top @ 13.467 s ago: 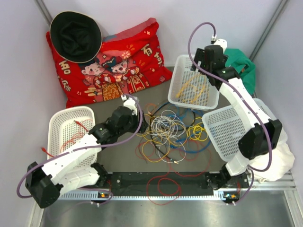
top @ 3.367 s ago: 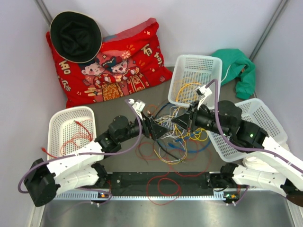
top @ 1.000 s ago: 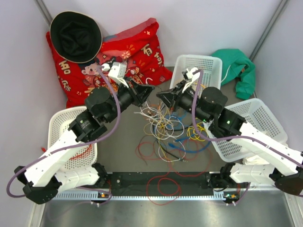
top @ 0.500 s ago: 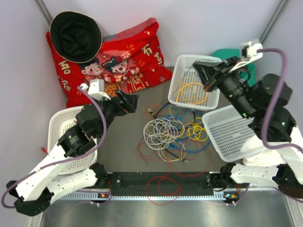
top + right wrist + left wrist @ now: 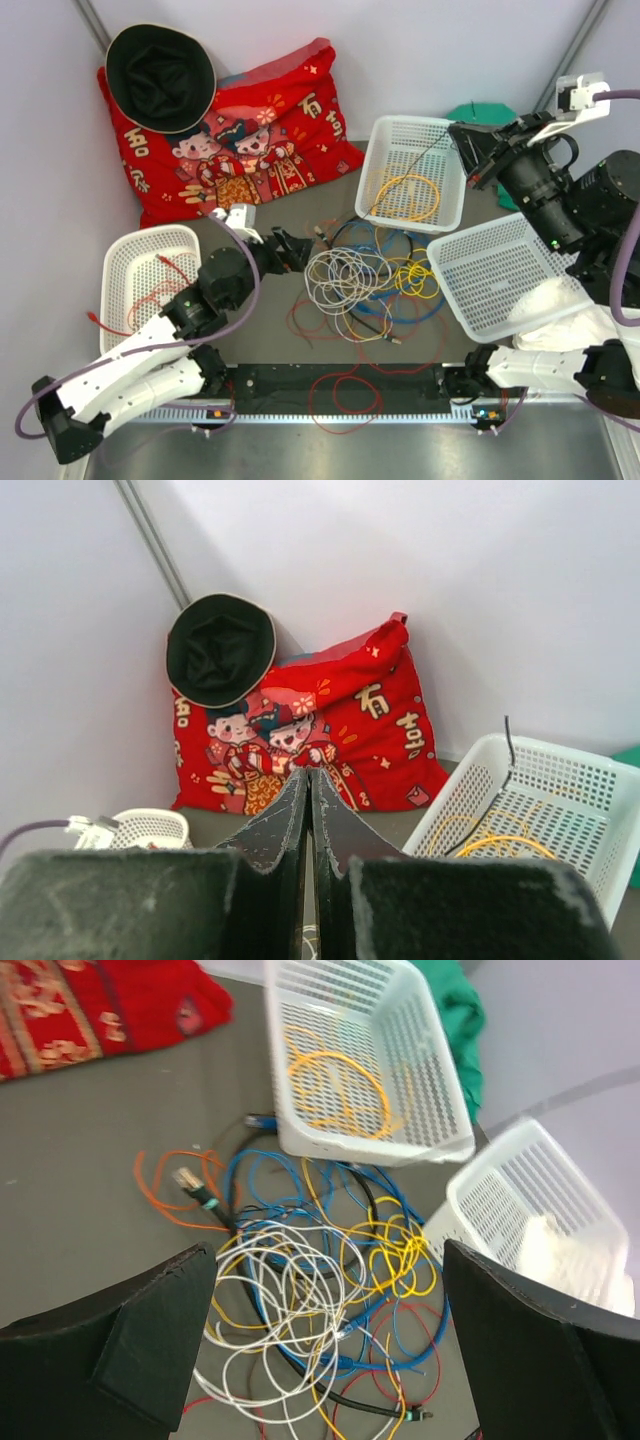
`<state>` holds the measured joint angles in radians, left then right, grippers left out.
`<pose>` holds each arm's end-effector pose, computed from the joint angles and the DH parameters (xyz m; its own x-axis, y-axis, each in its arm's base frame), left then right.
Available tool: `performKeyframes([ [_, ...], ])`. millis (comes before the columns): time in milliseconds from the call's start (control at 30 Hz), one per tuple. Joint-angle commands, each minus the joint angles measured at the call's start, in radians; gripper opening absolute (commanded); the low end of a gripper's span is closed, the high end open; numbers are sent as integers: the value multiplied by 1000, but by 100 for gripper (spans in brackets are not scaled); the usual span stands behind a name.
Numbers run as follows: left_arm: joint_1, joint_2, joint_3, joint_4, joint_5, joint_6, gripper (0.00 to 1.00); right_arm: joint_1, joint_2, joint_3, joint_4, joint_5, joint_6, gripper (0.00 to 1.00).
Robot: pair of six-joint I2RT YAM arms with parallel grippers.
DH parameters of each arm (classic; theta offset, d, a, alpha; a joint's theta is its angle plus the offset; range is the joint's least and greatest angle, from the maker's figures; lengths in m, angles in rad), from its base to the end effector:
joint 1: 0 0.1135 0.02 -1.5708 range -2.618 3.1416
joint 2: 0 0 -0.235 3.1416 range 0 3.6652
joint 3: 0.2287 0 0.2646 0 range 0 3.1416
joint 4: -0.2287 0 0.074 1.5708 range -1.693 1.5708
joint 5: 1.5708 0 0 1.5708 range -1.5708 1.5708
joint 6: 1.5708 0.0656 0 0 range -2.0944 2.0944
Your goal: Untangle the cables
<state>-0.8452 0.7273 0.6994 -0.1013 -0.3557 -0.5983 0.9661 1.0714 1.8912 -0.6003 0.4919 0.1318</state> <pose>0.1751 -0.1630 0.3051 -0.3366 -0.4162 -0.8447 0.3420 0.7818 -0.5215 0.1211 0.1207 0.5778 0.0619 0.2933 -0.9540 -0.4753 0.8492 0.2302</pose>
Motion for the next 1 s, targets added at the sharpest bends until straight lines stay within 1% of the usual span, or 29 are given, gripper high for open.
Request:
performKeyframes([
  [0,-3,36,-153,535,205,121,99,10,-16,-7,-12,4,29,0],
  [33,-5,73,-213,622,222,197,99,10,-18,-14,-12,-6,43,0],
  [100,-20,124,-251,778,216,291,99,8,-18,-18,-18,-16,54,0],
  [133,-26,183,-261,807,198,389,99,10,-16,-17,-22,-22,60,0],
  [200,-40,246,-256,850,163,472,99,10,-13,-9,-27,-33,66,0],
  [233,-41,304,-256,905,161,538,99,10,-8,-3,-36,-39,69,0],
  [333,-46,398,-258,1024,173,619,99,10,21,64,-73,-55,71,0],
  [467,-46,504,-242,1106,173,675,99,10,55,166,-136,-85,78,0],
  [533,-46,582,-222,1137,170,696,97,10,61,180,-147,-104,88,0],
  [600,-46,641,-189,1173,164,704,90,8,61,184,-154,-113,94,0],
  [667,-46,733,-163,1209,123,715,78,10,58,184,-164,-118,94,0],
  [700,-45,759,-141,1241,113,715,61,10,56,186,-173,-118,92,0],
  [800,-40,819,-88,1238,87,710,26,8,42,178,-190,-108,86,0],
  [900,-34,862,-39,1250,73,712,24,10,15,140,-181,-113,91,0],
  [933,-31,876,-26,1244,73,716,21,10,7,131,-176,-115,94,0],
  [967,-29,879,-14,1238,72,716,15,8,-7,109,-173,-118,95,0],
])
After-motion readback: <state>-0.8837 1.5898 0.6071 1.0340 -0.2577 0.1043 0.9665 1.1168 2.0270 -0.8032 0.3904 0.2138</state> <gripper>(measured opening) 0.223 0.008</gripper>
